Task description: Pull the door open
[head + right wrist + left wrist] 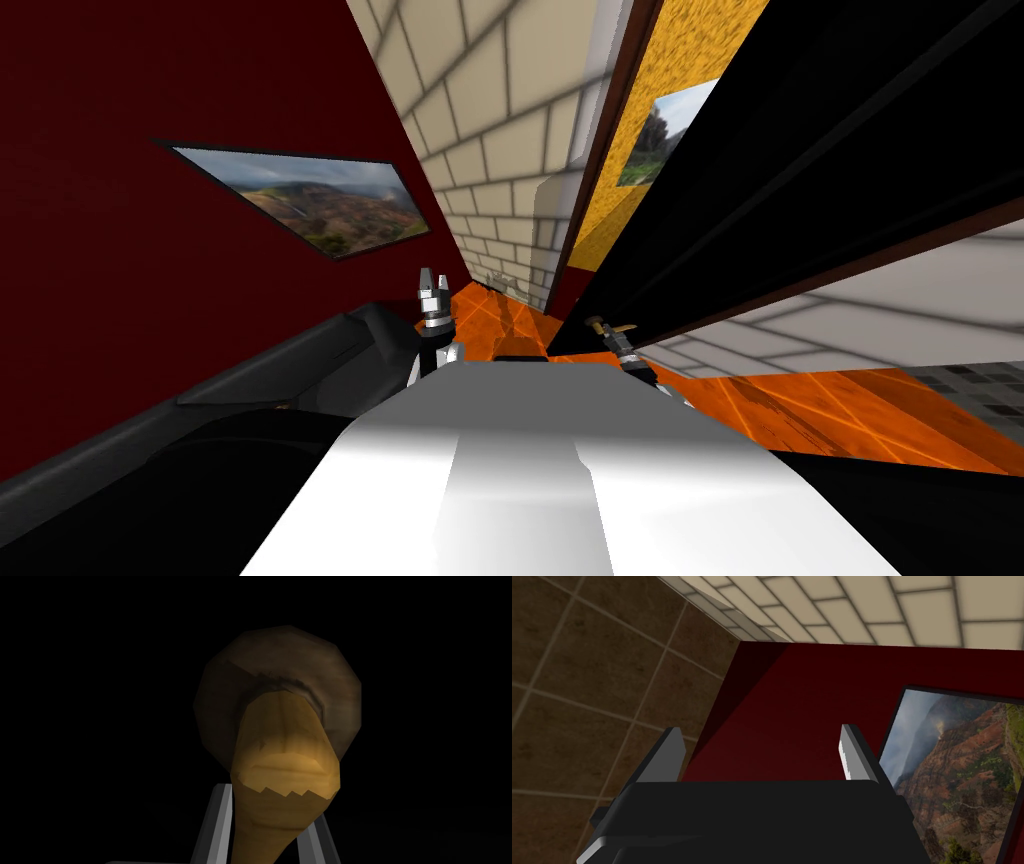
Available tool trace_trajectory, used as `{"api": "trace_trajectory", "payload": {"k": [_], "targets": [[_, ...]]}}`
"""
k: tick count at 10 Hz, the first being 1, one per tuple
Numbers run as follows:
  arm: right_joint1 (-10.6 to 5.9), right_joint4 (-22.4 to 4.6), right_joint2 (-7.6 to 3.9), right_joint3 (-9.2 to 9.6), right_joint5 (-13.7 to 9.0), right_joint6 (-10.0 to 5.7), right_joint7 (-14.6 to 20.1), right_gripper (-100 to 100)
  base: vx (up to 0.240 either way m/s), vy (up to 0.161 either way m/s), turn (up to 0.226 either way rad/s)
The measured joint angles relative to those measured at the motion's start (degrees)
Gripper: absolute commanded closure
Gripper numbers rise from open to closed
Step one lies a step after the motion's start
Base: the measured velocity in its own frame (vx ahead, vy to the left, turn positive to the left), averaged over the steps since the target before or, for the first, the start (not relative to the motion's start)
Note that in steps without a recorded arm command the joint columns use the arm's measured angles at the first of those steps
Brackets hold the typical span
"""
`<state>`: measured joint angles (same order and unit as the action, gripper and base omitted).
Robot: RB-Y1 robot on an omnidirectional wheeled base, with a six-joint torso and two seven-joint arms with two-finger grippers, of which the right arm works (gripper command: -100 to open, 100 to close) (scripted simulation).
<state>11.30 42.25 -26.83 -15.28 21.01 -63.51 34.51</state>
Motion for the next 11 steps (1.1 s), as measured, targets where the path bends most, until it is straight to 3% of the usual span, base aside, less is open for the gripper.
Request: {"api": "trace_trajectory", "payload": {"k": [11], "targets": [[0.61,-3.94,-1.29,-1.13,1.49,-5.85,0.8,100,-0.183,-0.078,0.144]]}}
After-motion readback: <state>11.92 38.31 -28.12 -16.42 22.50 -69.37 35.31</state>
